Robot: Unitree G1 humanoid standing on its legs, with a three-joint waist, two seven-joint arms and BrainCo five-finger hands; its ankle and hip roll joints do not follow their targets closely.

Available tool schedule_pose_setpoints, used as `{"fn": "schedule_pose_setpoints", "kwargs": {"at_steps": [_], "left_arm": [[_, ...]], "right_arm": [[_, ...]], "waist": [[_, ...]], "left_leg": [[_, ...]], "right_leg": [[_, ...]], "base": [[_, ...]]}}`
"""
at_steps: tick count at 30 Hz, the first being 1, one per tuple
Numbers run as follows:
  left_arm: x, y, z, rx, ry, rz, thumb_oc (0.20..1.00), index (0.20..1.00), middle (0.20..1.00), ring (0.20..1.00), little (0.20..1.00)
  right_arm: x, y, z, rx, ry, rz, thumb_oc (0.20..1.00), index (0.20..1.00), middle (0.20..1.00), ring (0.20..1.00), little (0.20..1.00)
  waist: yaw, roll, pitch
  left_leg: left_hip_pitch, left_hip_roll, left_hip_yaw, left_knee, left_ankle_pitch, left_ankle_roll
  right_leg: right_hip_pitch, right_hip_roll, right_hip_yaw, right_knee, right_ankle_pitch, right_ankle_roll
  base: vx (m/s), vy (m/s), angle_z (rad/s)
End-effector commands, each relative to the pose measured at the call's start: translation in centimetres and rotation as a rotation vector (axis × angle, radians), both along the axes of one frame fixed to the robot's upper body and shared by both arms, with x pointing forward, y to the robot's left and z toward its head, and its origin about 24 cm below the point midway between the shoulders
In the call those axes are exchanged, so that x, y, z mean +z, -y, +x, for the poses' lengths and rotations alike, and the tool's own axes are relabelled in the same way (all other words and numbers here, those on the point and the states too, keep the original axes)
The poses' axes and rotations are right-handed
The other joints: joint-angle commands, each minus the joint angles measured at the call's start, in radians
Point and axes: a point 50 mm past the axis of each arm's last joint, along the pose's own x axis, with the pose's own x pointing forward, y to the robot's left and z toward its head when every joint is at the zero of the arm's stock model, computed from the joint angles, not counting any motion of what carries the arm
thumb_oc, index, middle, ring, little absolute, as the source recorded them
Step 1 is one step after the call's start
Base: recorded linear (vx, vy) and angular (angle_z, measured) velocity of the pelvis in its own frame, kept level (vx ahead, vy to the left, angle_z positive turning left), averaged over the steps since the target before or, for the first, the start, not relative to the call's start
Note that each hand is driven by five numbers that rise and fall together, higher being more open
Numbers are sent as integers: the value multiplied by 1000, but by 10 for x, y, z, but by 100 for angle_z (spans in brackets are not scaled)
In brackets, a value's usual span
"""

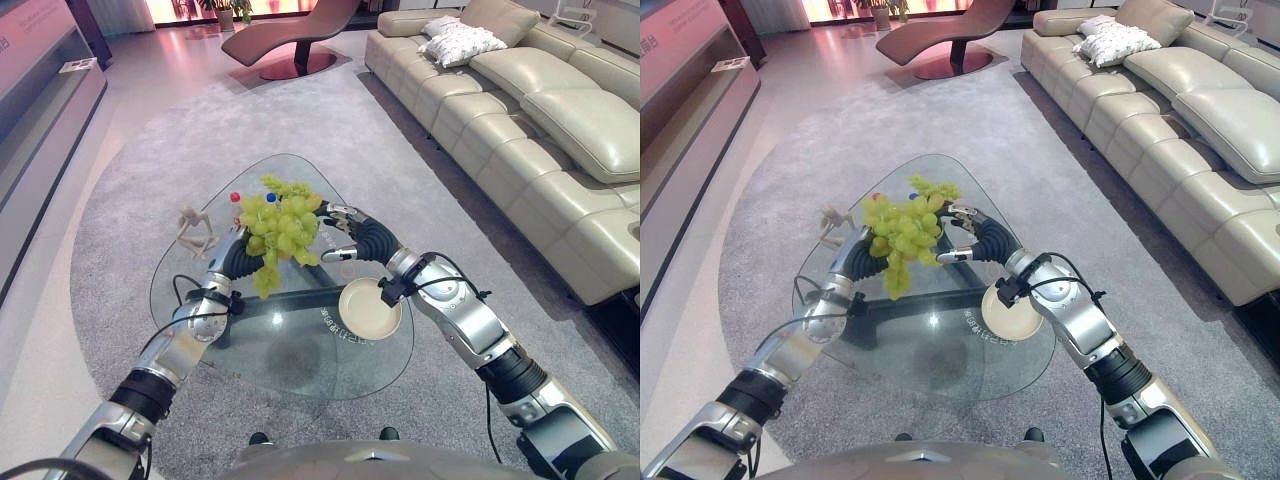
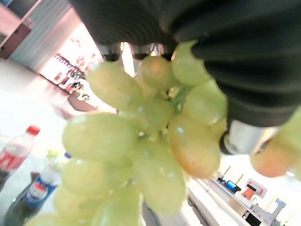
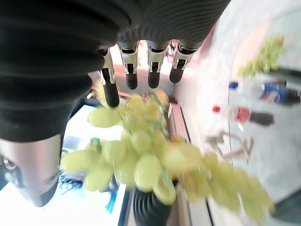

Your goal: Pick up fruits into the plate

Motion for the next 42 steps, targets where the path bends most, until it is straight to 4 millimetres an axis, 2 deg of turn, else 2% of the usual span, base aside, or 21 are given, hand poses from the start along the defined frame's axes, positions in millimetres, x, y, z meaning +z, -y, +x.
{"fn": "schedule_pose_setpoints", "kwargs": {"at_steps": [1, 5, 12, 17, 21, 28, 34, 39, 42], "left_arm": [[24, 14, 12, -52, 120, -57, 200, 200, 200, 200, 200], [23, 18, 12, -58, 126, -66, 200, 200, 200, 200, 200], [29, 27, 14, -82, 149, -83, 200, 200, 200, 200, 200], [35, 34, 16, -98, 180, -92, 200, 200, 200, 200, 200], [45, 34, 18, -86, 232, -92, 200, 200, 200, 200, 200], [62, 21, 24, -28, 349, -4, 200, 200, 200, 200, 200], [78, 10, 29, -13, 393, 16, 200, 200, 200, 200, 200], [83, 17, 29, -56, 401, 21, 200, 200, 200, 200, 200], [84, 29, 28, -101, 388, 16, 200, 200, 200, 200, 200]], "right_arm": [[65, -6, 0, -35, 341, 112, 1000, 1000, 1000, 1000, 1000], [72, -3, 0, -60, 360, 131, 1000, 1000, 1000, 1000, 1000], [74, -11, -2, -21, 329, 139, 1000, 1000, 1000, 1000, 1000], [69, -20, -4, 48, 256, 129, 1000, 1000, 1000, 1000, 1000], [54, -29, -7, 146, 136, 82, 1000, 1000, 1000, 1000, 1000], [36, -26, -11, 206, 32, -1, 1000, 1000, 1000, 1000, 1000], [32, -23, -10, 222, 9, -26, 1000, 1000, 1000, 1000, 1000], [30, -25, -11, 222, 12, -37, 1000, 1000, 1000, 1000, 1000], [31, -26, -10, 208, 18, -18, 1000, 1000, 1000, 1000, 1000]], "waist": [[5, -7, -11], [2, -6, -10], [-1, -7, -8], [-3, -12, -11], [-2, -17, -13], [-8, -23, -12], [-14, -24, -16], [-18, -24, -18], [-20, -24, -18]], "left_leg": [[-23, -8, -4, 51, -120, 18], [-25, -9, -7, 48, -122, 19], [-26, -7, -11, 47, -124, 20], [-23, -5, -12, 43, -123, 19], [-24, -1, -10, 43, -120, 18], [-16, 3, -11, 35, -110, 16], [-13, 3, -15, 30, -105, 15], [-13, 3, -16, 31, -105, 16], [-10, 1, -16, 30, -109, 19]], "right_leg": [[16, -48, -58, 49, -69, 35], [13, -46, -50, 48, -69, 36], [10, -41, -42, 53, -76, 34], [12, -36, -37, 54, -80, 32], [12, -36, -38, 58, -83, 30], [17, -33, -35, 62, -83, 29], [18, -31, -33, 65, -83, 29], [18, -30, -28, 65, -84, 28], [21, -31, -24, 60, -82, 30]], "base": [[0, 0, 0], [0, 0, 0], [0, 0, 0], [0, 0, 0], [0, 0, 0], [0, 0, 0], [0, 0, 0], [0, 0, 0], [0, 0, 0]]}}
